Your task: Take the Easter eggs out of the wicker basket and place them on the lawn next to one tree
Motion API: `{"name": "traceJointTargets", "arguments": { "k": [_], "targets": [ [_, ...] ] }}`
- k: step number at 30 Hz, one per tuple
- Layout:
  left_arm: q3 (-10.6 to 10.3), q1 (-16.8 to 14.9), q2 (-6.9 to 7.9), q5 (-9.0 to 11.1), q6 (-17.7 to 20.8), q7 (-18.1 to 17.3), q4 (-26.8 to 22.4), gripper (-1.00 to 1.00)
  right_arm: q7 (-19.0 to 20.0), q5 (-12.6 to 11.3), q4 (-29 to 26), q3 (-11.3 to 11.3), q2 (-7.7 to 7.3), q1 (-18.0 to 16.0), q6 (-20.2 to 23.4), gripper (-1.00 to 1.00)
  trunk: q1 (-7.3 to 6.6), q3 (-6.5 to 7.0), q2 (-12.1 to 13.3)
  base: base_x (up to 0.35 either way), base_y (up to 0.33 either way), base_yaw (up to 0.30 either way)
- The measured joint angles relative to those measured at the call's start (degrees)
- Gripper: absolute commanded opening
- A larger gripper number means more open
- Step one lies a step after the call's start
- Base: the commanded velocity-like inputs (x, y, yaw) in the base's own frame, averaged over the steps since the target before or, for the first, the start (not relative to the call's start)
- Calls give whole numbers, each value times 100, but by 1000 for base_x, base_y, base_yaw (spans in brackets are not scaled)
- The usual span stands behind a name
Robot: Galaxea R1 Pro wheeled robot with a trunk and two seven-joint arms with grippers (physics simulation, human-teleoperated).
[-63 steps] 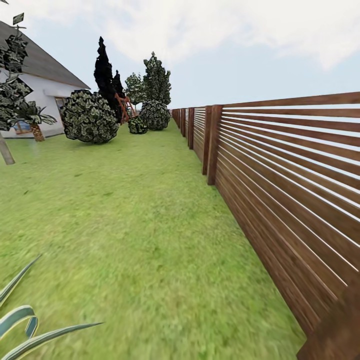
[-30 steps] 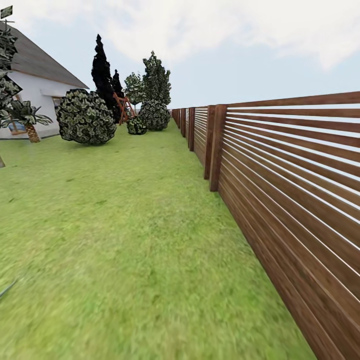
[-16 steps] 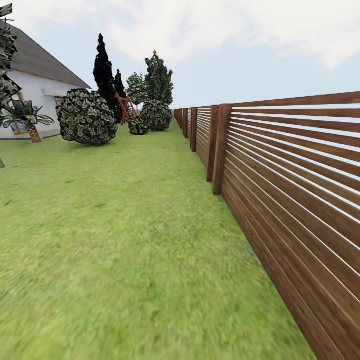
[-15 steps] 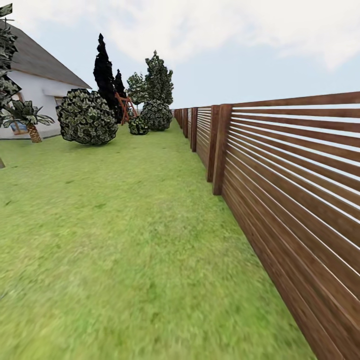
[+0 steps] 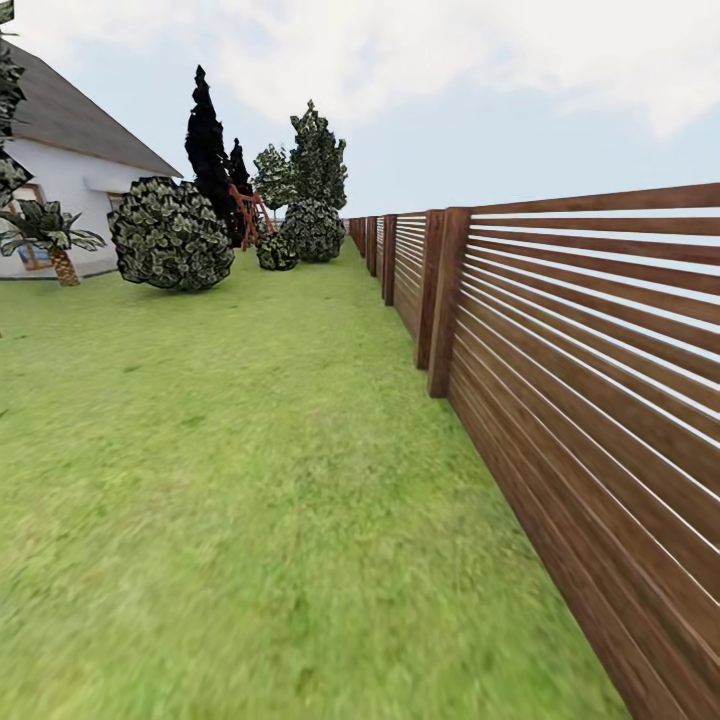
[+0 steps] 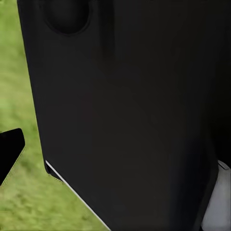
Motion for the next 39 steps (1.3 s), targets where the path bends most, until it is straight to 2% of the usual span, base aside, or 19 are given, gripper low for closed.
{"name": "traceJointTargets", "arguments": {
  "k": [16,39],
  "targets": [
    [0,0,4,0,0,0,0,100,-1,0,4,0,2,0,3,100,0,0,0,335,0,15],
    [0,-1,4,0,0,0,0,100,-2,0,0,0,0,0,-5,100,0,0,0,335,0,249]
  ]
}}
